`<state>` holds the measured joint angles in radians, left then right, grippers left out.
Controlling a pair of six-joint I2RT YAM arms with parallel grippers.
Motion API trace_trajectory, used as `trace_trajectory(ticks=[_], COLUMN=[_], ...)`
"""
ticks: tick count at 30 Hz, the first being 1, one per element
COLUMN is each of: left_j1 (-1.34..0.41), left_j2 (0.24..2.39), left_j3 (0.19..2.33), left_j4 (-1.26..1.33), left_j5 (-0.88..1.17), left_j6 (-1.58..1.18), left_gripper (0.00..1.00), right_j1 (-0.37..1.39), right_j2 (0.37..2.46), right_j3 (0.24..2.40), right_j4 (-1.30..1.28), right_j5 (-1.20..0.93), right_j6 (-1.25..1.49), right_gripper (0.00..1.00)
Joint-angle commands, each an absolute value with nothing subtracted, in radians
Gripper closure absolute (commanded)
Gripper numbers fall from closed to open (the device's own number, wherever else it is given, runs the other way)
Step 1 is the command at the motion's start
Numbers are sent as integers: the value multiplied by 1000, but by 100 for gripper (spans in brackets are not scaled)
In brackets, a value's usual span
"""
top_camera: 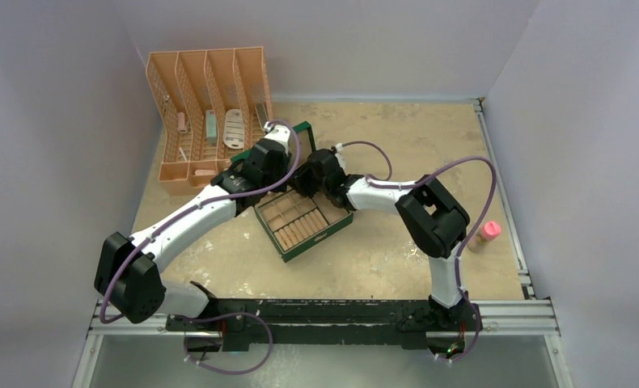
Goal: Organize the mixed jewelry
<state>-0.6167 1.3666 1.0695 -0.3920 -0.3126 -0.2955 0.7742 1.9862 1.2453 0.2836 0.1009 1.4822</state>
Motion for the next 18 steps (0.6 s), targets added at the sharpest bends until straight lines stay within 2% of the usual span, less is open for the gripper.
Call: trace_trajectory(ticks=[1,8,18], left_j1=[-620,-621,-625], left_j2=[1356,1366,1458], left_j3=[1091,1088,1111], left_j4=[-402,-410,-441], left_j5=[-348,-350,-438], left_j6=[-298,-249,-196], left_gripper=[67,66,66], right_j1=[805,821,825], right_j2=[2028,2050,2027], right_j3=[1271,1263,1140], right_j4=[299,317,449], right_j5=[9,2,-42], right_j6=[1436,1426,1275], right_gripper=[68,68,95])
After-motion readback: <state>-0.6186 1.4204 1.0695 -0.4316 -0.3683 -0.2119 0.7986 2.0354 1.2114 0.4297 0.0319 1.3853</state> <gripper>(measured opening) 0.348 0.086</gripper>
